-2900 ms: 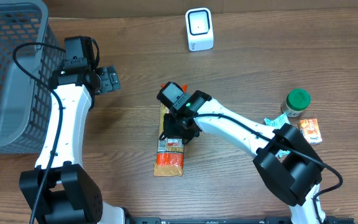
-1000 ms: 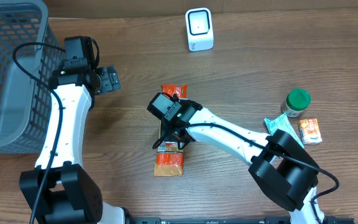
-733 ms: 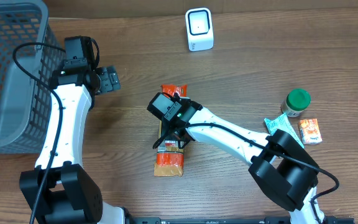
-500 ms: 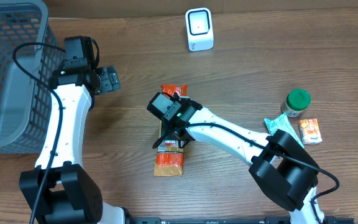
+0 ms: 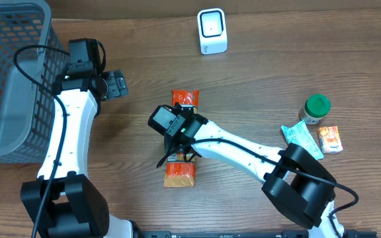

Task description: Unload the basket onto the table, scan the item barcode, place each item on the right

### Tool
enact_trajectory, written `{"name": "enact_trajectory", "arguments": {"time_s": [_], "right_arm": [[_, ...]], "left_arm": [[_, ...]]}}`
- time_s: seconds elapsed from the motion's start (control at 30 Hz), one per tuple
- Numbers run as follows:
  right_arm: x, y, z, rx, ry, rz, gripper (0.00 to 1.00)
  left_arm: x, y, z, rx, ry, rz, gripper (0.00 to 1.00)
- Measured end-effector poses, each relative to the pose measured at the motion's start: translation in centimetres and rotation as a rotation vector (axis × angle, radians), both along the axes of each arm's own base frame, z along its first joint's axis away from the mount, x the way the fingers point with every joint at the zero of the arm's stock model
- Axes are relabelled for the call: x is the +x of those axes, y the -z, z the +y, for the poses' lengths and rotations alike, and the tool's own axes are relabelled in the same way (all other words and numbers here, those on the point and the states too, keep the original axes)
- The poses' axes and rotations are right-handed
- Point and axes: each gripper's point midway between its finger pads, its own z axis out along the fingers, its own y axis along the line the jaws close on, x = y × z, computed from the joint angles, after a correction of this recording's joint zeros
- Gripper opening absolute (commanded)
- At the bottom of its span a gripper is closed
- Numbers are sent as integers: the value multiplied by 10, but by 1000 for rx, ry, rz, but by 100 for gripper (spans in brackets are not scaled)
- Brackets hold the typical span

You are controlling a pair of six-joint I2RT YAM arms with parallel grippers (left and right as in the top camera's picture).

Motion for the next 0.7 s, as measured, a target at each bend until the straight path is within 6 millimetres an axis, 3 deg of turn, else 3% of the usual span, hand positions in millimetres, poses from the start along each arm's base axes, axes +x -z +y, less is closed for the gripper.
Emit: {"name": "enact_trajectory", "arguments": {"time_s": [0.7], "right_arm": [[-3, 7, -7, -33, 3, 10, 49]], "left_arm": [[0, 0, 0, 0, 0, 0, 100]]}}
